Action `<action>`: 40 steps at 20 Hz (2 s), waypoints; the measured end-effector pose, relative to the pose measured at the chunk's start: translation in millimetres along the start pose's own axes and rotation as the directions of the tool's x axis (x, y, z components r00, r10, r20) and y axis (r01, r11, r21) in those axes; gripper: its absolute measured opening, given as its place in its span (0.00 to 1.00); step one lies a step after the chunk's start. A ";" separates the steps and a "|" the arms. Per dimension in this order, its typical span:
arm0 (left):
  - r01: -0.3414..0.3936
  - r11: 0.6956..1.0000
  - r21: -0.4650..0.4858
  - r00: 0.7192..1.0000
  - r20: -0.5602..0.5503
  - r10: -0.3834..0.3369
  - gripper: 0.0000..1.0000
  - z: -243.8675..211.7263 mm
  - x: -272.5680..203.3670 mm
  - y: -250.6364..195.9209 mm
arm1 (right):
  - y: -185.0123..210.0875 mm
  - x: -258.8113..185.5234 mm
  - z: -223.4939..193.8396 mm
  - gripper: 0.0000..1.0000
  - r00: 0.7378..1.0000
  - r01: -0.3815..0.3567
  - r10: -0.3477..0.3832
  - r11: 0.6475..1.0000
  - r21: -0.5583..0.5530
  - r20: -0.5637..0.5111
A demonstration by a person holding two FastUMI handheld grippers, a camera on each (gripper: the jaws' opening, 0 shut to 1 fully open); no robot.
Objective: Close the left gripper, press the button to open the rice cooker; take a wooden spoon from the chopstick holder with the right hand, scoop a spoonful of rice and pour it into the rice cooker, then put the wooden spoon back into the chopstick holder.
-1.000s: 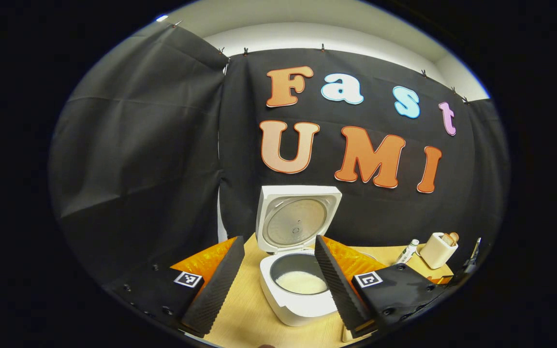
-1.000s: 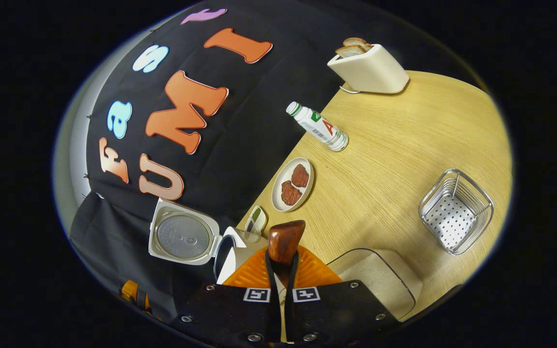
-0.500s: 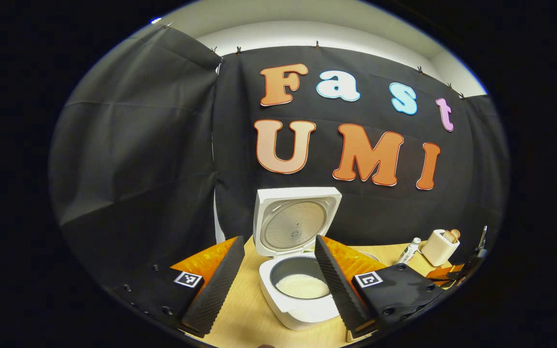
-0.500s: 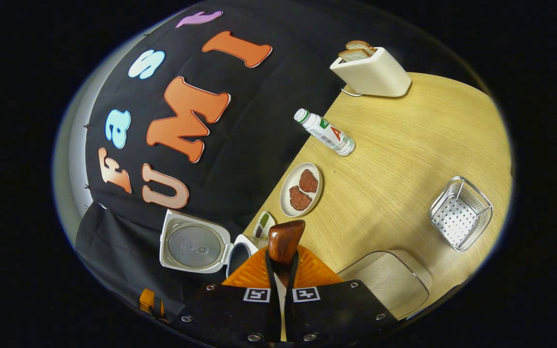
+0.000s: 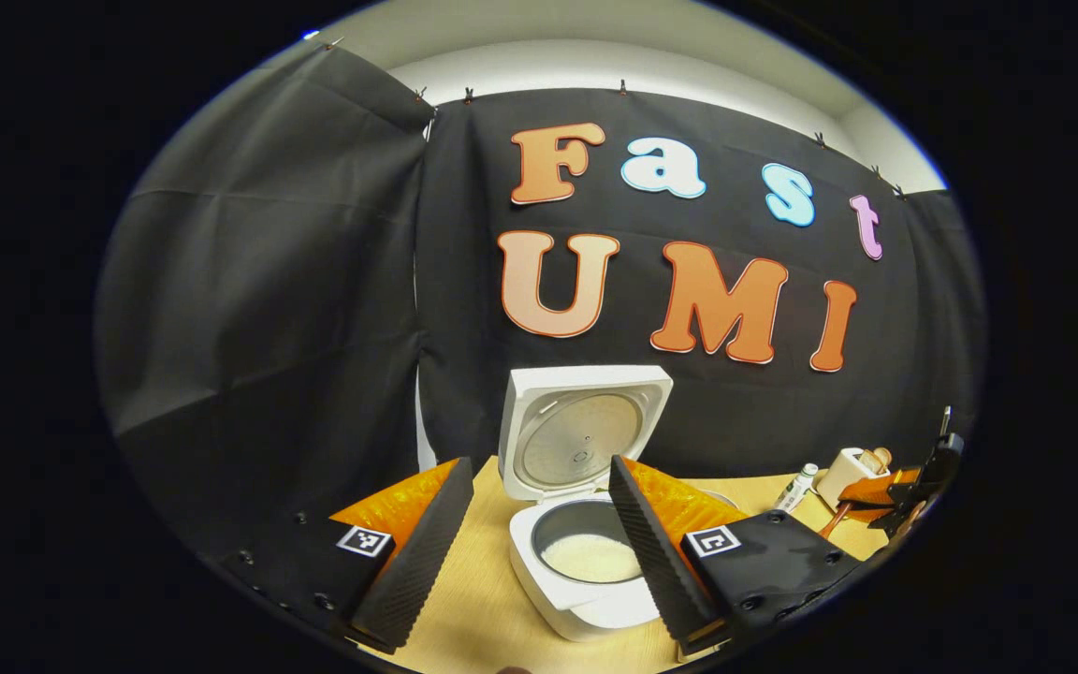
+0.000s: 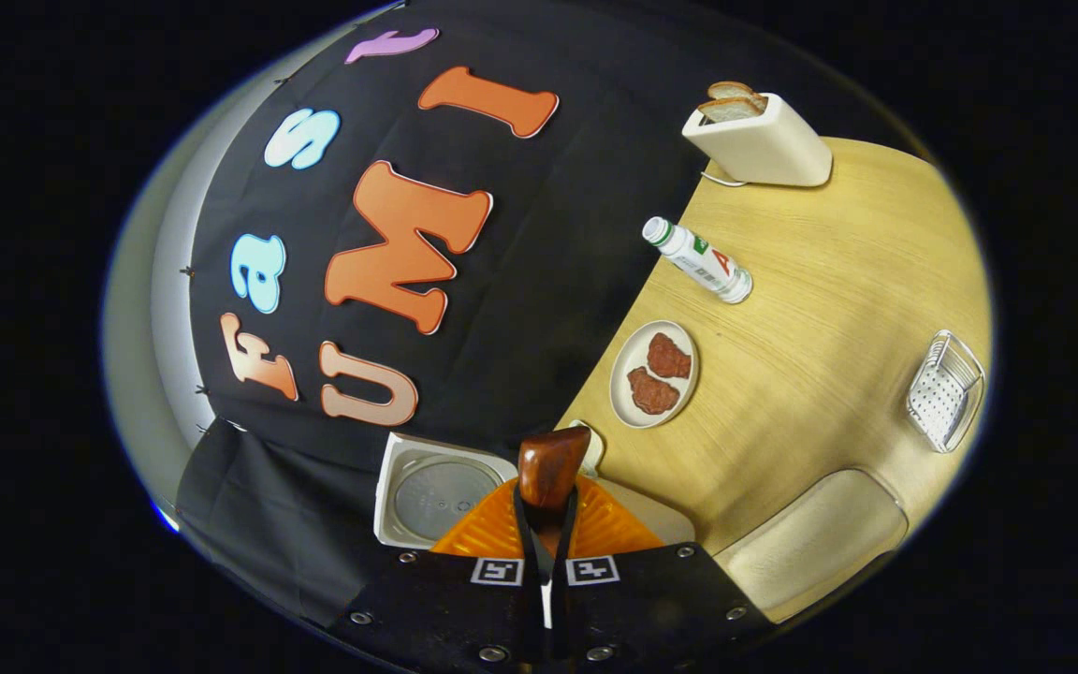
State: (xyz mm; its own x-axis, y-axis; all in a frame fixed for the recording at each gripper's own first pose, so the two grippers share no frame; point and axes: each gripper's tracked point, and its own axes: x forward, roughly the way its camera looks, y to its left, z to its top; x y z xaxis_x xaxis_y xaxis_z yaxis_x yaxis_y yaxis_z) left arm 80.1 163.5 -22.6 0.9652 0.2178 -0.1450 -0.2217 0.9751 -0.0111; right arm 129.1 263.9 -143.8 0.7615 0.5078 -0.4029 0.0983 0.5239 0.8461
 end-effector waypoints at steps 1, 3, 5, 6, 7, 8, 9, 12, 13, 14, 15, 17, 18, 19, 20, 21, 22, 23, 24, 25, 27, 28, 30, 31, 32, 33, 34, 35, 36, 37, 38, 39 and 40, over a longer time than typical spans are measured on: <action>-0.003 1.000 -0.003 1.000 -0.002 0.003 0.99 -1.8 -0.1 2.9 | 9.9 5.2 -2.1 0.03 1.000 -0.011 0.011 1.000 0.002 0.001; -0.005 1.000 0.000 1.000 -0.016 0.005 0.98 -6.7 0.9 8.9 | 27.7 19.8 -4.7 0.02 1.000 -0.027 0.027 1.000 -0.007 0.007; -0.009 1.000 -0.001 1.000 -0.024 0.009 0.99 -8.7 0.9 14.3 | 44.0 34.4 -9.3 0.03 0.999 -0.038 0.039 0.999 -0.016 0.015; -0.009 1.000 -0.003 1.000 -0.026 0.009 0.99 -10.0 0.6 15.8 | 51.5 41.0 -12.6 0.02 0.999 -0.045 0.045 0.999 -0.015 0.013; -0.009 1.000 -0.006 1.000 -0.030 0.009 0.99 -11.8 0.5 16.8 | 58.2 47.3 -17.1 0.02 0.999 -0.049 0.049 0.999 -0.011 0.014; -0.010 1.000 -0.010 0.999 -0.034 0.009 0.99 -12.7 0.9 18.6 | 63.5 54.9 -20.7 0.03 0.999 -0.053 0.053 0.999 -0.011 0.010; -0.010 1.000 -0.015 0.999 -0.039 0.009 0.99 -15.8 0.4 20.3 | 69.8 61.6 -23.7 0.02 0.999 -0.053 0.053 0.998 -0.019 0.012; -0.011 1.000 -0.024 0.999 -0.043 0.010 0.99 -16.9 -2.4 25.4 | 81.9 83.0 -31.8 0.02 0.999 -0.045 0.047 0.997 -0.065 0.027; -0.007 1.000 -0.029 0.999 -0.042 0.006 0.99 -18.5 -4.7 26.0 | 86.5 89.2 -34.7 0.02 0.998 -0.045 0.047 0.996 -0.082 0.028; -0.001 0.999 -0.032 0.999 -0.042 0.000 0.99 -18.1 -6.4 25.2 | 91.0 93.0 -36.8 0.02 0.998 -0.049 0.052 0.994 -0.095 0.030; 0.005 0.999 -0.032 0.999 -0.042 -0.007 0.99 -18.3 -7.3 23.9 | 95.1 98.3 -37.9 0.02 0.998 -0.049 0.054 0.992 -0.116 0.037; 0.007 1.000 -0.024 0.999 -0.041 -0.008 0.99 -21.3 -8.2 26.3 | 99.1 106.3 -36.7 0.02 0.997 -0.032 0.044 0.985 -0.168 0.065; 0.006 1.000 -0.025 0.999 -0.041 -0.007 0.99 -22.1 -8.3 27.2 | 99.2 110.8 -37.0 0.00 0.997 -0.020 0.035 0.981 -0.194 0.076; 0.005 1.000 -0.028 0.999 -0.041 -0.006 0.99 -23.4 -9.5 29.0 | 101.4 114.1 -37.2 0.02 0.996 -0.012 0.032 0.974 -0.224 0.087; 0.005 0.999 -0.033 0.999 -0.044 -0.006 0.99 -25.1 -12.2 29.9 | 105.1 117.5 -37.7 0.03 0.995 -0.011 0.037 0.968 -0.251 0.096; 0.003 0.999 -0.037 0.999 -0.045 -0.004 0.99 -27.5 -13.5 32.4 | 109.8 120.4 -38.0 0.02 0.993 -0.009 0.042 0.959 -0.285 0.108; -0.001 0.999 -0.038 0.999 -0.048 -0.001 0.99 -28.7 -15.3 35.2 | 113.9 122.0 -38.8 0.02 0.992 -0.008 0.048 0.948 -0.317 0.119; -0.006 0.999 -0.037 0.999 -0.049 0.004 0.99 -31.5 -16.4 37.4 | 115.9 122.8 -41.3 0.02 0.990 -0.008 0.056 0.935 -0.355 0.127; -0.012 0.999 -0.036 0.999 -0.050 0.010 0.99 -32.5 -16.2 40.4 | 120.9 122.6 -43.2 0.02 0.989 -0.013 0.069 0.921 -0.390 0.131; -0.017 0.999 -0.037 0.999 -0.051 0.015 0.99 -33.9 -15.8 42.7 | 127.0 122.8 -46.5 0.02 0.987 -0.018 0.083 0.906 -0.422 0.137; -0.024 0.999 -0.043 0.999 -0.050 0.021 0.99 -35.7 -18.0 46.5 | 134.8 122.4 -51.5 0.02 0.985 -0.024 0.102 0.878 -0.478 0.138; -0.025 0.999 -0.047 0.998 -0.050 0.023 0.99 -35.9 -18.9 47.6 | 139.2 122.7 -54.5 0.02 0.984 -0.027 0.112 0.865 -0.501 0.141; -0.029 0.998 -0.052 0.999 -0.047 0.026 0.99 -36.9 -21.1 51.0 | 145.3 125.1 -59.1 0.02 0.982 -0.026 0.122 0.837 -0.547 0.141; -0.032 0.998 -0.051 0.999 -0.045 0.030 0.99 -38.8 -20.9 52.7 | 148.1 123.8 -60.5 0.02 0.982 -0.025 0.128 0.824 -0.565 0.142; -0.034 0.998 -0.051 0.999 -0.044 0.032 0.99 -38.5 -21.7 54.2 | 151.5 123.5 -62.1 0.02 0.981 -0.027 0.134 0.813 -0.582 0.141; -0.036 0.998 -0.052 0.998 -0.044 0.033 0.99 -39.1 -22.7 54.9 | 154.4 123.5 -63.8 0.02 0.980 -0.030 0.141 0.804 -0.594 0.141; -0.036 0.998 -0.054 0.998 -0.044 0.034 0.99 -38.7 -23.2 55.3 | 157.2 123.9 -65.8 0.02 0.979 -0.034 0.147 0.796 -0.604 0.140; -0.036 0.998 -0.057 0.998 -0.044 0.033 0.99 -39.7 -22.6 55.4 | 159.7 123.4 -67.2 0.02 0.979 -0.036 0.153 0.788 -0.615 0.137; -0.035 0.998 -0.058 0.998 -0.045 0.033 0.99 -40.6 -21.4 56.0 | 162.0 123.0 -67.7 0.02 0.978 -0.037 0.157 0.779 -0.626 0.138; -0.035 0.998 -0.058 0.999 -0.044 0.032 0.99 -41.0 -22.1 55.8 | 164.1 122.0 -68.6 0.02 0.977 -0.035 0.161 0.768 -0.639 0.140; -0.034 0.998 -0.057 0.999 -0.043 0.032 0.99 -41.3 -22.1 55.7 | 166.4 121.1 -69.1 0.02 0.976 -0.037 0.167 0.758 -0.651 0.139; -0.034 0.998 -0.056 0.999 -0.042 0.031 0.99 -40.6 -23.1 56.1 | 170.6 120.7 -69.9 0.02 0.974 -0.040 0.177 0.746 -0.665 0.140; -0.032 0.998 -0.056 0.999 -0.043 0.029 0.99 -41.0 -23.5 56.4 | 174.2 119.2 -70.6 0.02 0.972 -0.042 0.187 0.732 -0.680 0.140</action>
State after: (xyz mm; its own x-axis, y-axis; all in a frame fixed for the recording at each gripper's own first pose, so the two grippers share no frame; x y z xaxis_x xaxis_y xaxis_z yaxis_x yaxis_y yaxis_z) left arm 39.2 211.6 -60.4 0.9514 0.2440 -0.1880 -0.2594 0.9638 -0.0615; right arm 191.7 463.9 -69.1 0.8487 0.4955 -0.1848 -0.3962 0.8272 0.3984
